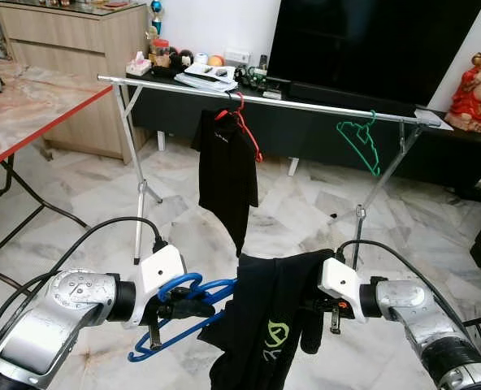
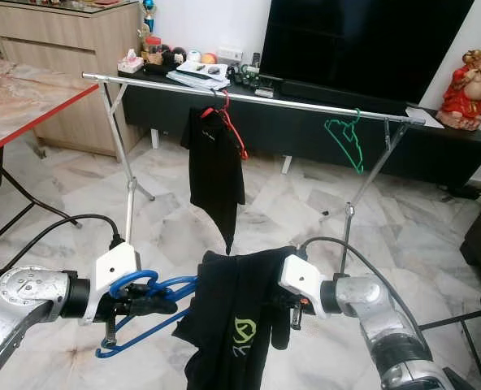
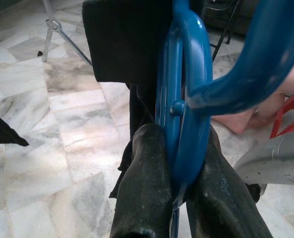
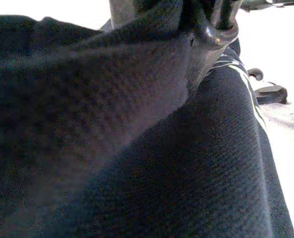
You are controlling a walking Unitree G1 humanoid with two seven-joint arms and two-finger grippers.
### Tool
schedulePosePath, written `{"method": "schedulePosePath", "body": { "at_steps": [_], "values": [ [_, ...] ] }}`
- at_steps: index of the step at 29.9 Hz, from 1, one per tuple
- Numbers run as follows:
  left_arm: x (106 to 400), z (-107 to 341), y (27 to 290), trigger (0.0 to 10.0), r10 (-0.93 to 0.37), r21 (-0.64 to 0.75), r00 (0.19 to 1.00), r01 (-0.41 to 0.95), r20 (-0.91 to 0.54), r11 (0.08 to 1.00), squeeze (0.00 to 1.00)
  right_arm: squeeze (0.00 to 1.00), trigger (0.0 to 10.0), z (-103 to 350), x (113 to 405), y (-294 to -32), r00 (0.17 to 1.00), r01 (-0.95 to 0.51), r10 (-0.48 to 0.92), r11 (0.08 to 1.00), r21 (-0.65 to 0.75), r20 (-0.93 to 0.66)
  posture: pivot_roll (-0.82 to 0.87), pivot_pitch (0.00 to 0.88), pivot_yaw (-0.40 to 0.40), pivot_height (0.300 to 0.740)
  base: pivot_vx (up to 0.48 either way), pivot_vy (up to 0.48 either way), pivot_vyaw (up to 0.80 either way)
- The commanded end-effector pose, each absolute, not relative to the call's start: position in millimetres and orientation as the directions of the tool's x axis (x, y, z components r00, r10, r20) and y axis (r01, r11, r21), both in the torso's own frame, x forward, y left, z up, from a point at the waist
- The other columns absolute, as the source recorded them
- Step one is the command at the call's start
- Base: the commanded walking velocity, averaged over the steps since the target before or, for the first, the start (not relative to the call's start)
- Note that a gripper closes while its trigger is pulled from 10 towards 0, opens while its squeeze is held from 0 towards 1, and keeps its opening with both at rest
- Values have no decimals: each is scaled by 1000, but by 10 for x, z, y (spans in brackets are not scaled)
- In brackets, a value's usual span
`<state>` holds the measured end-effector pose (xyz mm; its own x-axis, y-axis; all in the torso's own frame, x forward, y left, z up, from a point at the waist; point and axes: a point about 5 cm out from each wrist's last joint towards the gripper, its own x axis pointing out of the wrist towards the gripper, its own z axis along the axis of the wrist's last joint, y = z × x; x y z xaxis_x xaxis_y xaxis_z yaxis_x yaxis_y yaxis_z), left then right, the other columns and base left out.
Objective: Hang hanger
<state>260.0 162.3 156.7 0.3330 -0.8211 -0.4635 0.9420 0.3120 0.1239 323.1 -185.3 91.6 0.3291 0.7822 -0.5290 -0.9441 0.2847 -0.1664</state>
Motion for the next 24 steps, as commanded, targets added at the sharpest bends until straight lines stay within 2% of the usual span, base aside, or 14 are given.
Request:
{"method": "schedulePosePath", "body": {
  "at_steps": [1,17,24],
  "values": [
    [2589,1702,1527,0,-855,156,315,949,-412,275,0,0,0,956,3243,-1874,344,-939,790,299,-172,-507,139,0,-113,740,0,0,0],
    [2562,1565,1651,0,-822,125,330,943,-464,308,0,0,0,977,3243,-1917,341,-940,784,295,-172,-519,139,0,-110,740,0,0,0],
    [2527,1308,1909,0,-724,110,374,916,-580,385,0,0,0,990,3248,-2014,351,-936,738,285,-205,-576,139,0,-108,740,0,0,0]
  ]
}}
